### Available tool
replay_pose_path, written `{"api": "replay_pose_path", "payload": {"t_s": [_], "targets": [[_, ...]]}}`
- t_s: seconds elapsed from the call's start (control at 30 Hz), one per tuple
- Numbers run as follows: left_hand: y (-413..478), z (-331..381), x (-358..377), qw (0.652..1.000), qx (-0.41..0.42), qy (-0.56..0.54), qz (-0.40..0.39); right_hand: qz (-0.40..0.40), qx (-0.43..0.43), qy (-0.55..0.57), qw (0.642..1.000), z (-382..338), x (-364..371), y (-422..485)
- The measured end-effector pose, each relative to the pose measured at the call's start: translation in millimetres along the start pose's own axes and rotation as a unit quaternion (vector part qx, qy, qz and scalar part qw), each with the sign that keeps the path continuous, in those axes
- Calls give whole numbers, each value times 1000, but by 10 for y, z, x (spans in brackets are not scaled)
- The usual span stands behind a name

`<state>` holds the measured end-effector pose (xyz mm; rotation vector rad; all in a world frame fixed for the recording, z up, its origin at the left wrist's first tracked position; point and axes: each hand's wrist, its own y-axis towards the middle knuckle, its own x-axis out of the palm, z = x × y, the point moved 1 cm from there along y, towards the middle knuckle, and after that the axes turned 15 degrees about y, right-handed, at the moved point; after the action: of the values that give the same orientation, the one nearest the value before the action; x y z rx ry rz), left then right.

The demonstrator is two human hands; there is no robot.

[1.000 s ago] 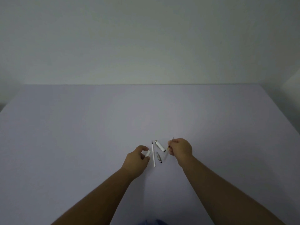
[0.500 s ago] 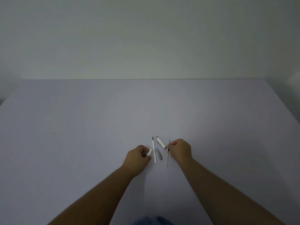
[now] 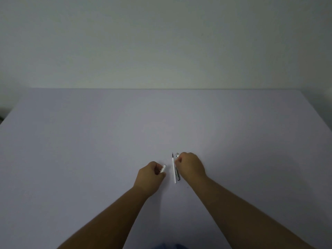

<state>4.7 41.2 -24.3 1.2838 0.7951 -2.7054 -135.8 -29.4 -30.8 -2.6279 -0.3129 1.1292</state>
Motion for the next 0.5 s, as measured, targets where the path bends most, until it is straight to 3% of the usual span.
{"api": "replay_pose_path", "payload": {"t_s": [0.27, 0.4, 0.5], "targets": [[-21, -53, -36, 1000, -14, 0, -3, -9, 18, -61, 998, -133, 233, 27], [-15, -73, -57, 1000, -14, 3, -10, 16, 17, 76, 997, -180, 172, 26], [0, -72, -68, 1000, -10, 9, -12, 56, 32, 232, 971, -201, 59, 50]]}}
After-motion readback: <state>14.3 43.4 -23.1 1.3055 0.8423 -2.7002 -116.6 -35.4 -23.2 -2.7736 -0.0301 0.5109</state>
